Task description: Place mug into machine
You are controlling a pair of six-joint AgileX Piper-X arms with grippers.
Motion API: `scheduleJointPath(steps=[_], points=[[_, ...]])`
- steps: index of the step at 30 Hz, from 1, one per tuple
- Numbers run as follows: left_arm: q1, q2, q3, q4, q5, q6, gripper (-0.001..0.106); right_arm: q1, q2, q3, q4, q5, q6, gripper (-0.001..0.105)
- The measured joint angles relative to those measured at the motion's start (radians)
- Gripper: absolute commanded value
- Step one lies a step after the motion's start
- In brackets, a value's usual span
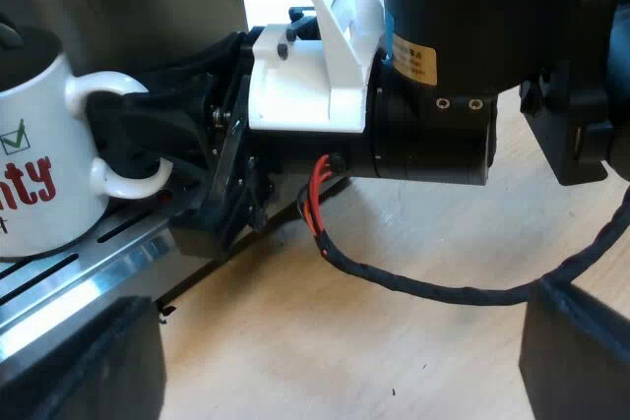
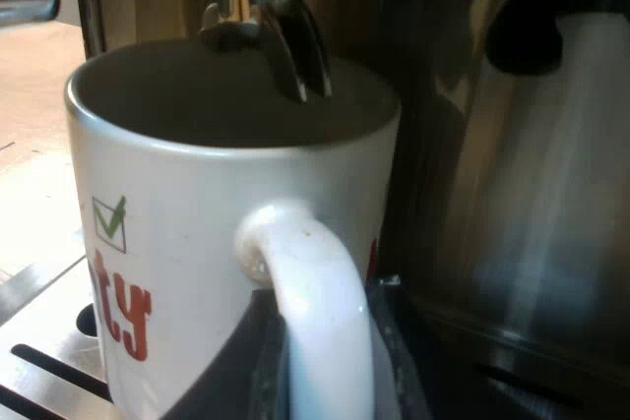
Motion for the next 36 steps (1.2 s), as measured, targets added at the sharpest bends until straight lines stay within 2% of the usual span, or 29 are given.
scheduleJointPath(steps=[1, 3, 5, 6, 8, 16, 22, 26, 28, 31, 36], points=[[0.0, 0.0, 0.0, 0.0, 0.0, 0.0, 0.081, 0.0, 0.0, 0.0, 0.0, 0.0, 0.0, 0.02], [0.0, 0.0, 0.0, 0.0, 0.0, 0.0, 0.081, 0.0, 0.0, 0.0, 0.005, -0.016, 0.02, 0.04], [0.0, 0.0, 0.0, 0.0, 0.0, 0.0, 0.081, 0.0, 0.0, 0.0, 0.015, -0.016, 0.038, 0.052], [0.0, 0.0, 0.0, 0.0, 0.0, 0.0, 0.081, 0.0, 0.0, 0.0, 0.016, -0.014, 0.044, 0.057], [0.0, 0.0, 0.0, 0.0, 0.0, 0.0, 0.081, 0.0, 0.0, 0.0, 0.016, -0.015, 0.044, 0.06], [0.0, 0.0, 0.0, 0.038, 0.0, 0.0, 0.081, 0.003, -0.023, 0.0, 0.021, -0.012, 0.044, 0.059], [0.0, 0.0, -0.047, 0.046, 0.0, 0.0, 0.081, 0.04, -0.152, 0.0, 0.211, 0.0, 0.055, 0.059], [0.0, 0.0, -0.094, 0.045, -0.002, 0.0, 0.081, 0.078, -0.228, 0.0, 0.343, 0.062, 0.055, 0.059], [0.0, 0.0, -0.107, 0.045, -0.026, 0.0, 0.081, 0.094, -0.264, 0.002, 0.408, 0.083, 0.055, 0.059], [0.0, -0.013, -0.123, 0.045, -0.054, 0.001, 0.081, 0.118, -0.331, 0.026, 0.461, 0.094, 0.055, 0.059], [0.0, -0.115, -0.13, 0.046, -0.067, 0.001, 0.081, 0.175, -0.482, 0.113, 0.484, 0.103, 0.055, 0.057]])
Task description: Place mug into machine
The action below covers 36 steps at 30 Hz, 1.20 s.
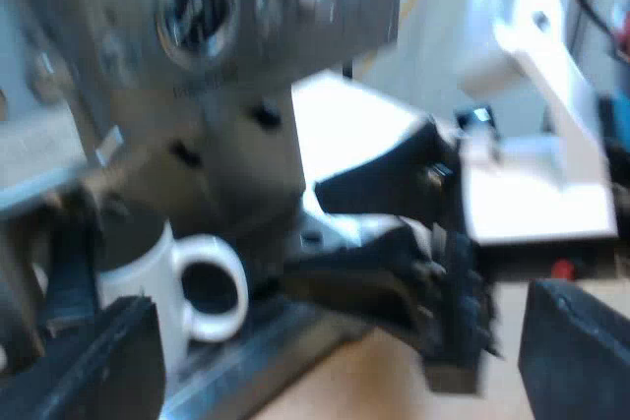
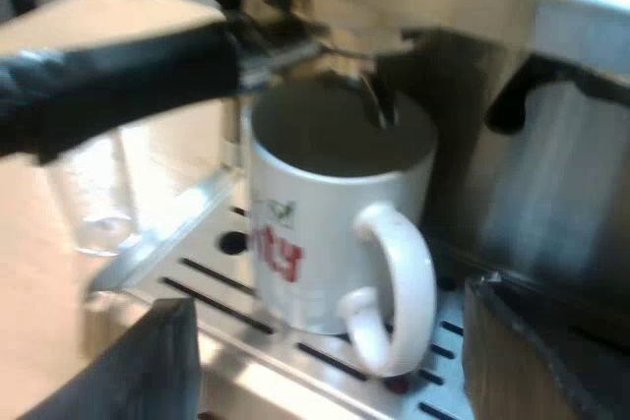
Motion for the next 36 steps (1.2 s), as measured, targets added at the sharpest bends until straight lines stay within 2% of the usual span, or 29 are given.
scheduleJointPath(steps=[4, 7, 14, 19, 25, 31, 36], points=[[0.0, -0.087, -0.002, 0.017, -0.003, 0.002, 0.081, 0.046, -0.1, 0.046, 0.003, 0.021, -0.003, 0.051], [0.0, -0.146, -0.002, 0.052, -0.003, 0.002, 0.081, 0.083, -0.162, 0.052, 0.013, 0.041, -0.017, 0.041], [0.0, -0.227, -0.002, 0.104, -0.003, 0.002, 0.081, 0.162, -0.248, 0.052, 0.016, 0.044, -0.065, 0.0], [0.0, -0.226, -0.002, 0.107, -0.037, 0.002, 0.081, 0.161, -0.248, 0.052, 0.025, 0.044, -0.065, 0.0], [0.0, -0.211, -0.002, 0.109, -0.042, -0.009, 0.081, 0.161, -0.241, 0.032, 0.028, 0.044, -0.053, 0.0], [0.0, -0.117, -0.002, 0.094, -0.045, -0.01, 0.081, 0.125, -0.148, -0.08, 0.044, 0.044, -0.048, 0.0], [0.0, -0.032, -0.002, 0.02, -0.045, -0.012, 0.081, 0.063, -0.05, -0.174, 0.055, 0.023, -0.048, 0.0]])
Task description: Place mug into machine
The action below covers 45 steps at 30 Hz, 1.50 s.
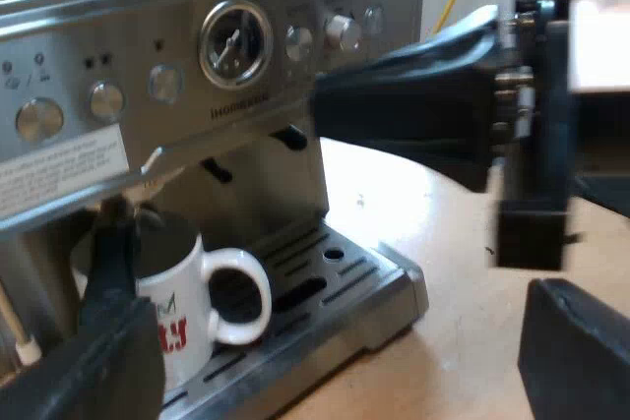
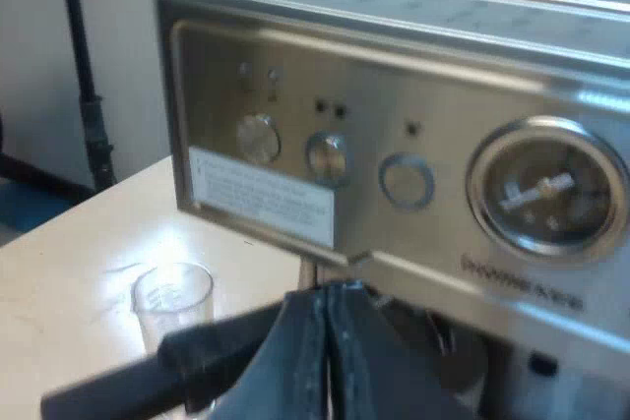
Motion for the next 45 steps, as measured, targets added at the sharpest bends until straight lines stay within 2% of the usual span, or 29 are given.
scheduleJointPath(steps=[6, 12, 21, 31, 36, 45], points=[[0.0, 0.078, 0.0, -0.047, 0.0, 0.0, 0.081, -0.039, 0.098, -0.093, 0.0, -0.033, 0.002, 0.0], [0.0, 0.098, 0.0, -0.076, 0.0, -0.002, 0.081, -0.064, 0.16, -0.139, 0.0, -0.041, 0.002, 0.0], [0.0, 0.098, 0.0, -0.078, 0.018, -0.002, 0.081, -0.107, 0.201, -0.165, 0.0, -0.067, 0.047, 0.0], [0.0, 0.098, 0.0, -0.078, 0.021, -0.002, 0.081, -0.11, 0.25, -0.197, 0.0, -0.078, 0.054, 0.0], [0.0, 0.098, 0.0, -0.078, 0.043, -0.002, 0.081, -0.11, 0.264, -0.223, 0.0, -0.035, 0.054, 0.0], [0.0, 0.098, 0.0, -0.078, 0.044, -0.002, 0.081, -0.113, 0.264, -0.223, 0.0, 0.009, 0.054, 0.0]])
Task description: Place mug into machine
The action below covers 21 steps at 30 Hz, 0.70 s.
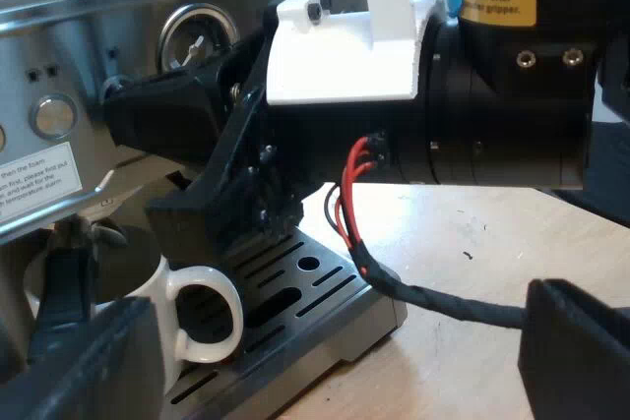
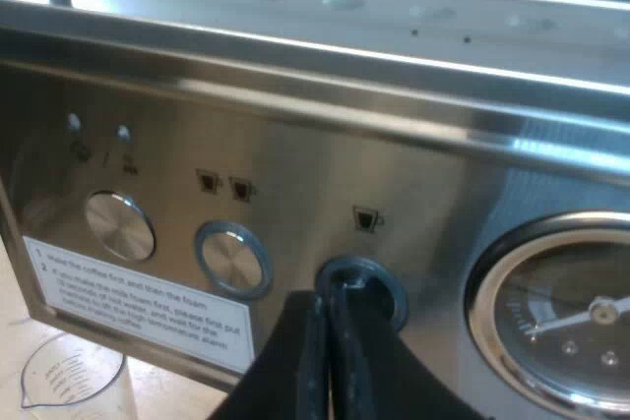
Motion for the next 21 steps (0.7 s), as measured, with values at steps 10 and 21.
scheduleJointPath(steps=[10, 21], points=[[0.0, 0.0, 0.0, 0.0, 0.0, 0.0, 0.081, -0.017, -0.002, 0.0, 0.004, -0.025, 0.007, 0.0], [0.0, 0.0, -0.027, 0.01, 0.0, 0.0, 0.081, 0.012, -0.042, 0.0, 0.092, 0.005, 0.009, 0.0]])
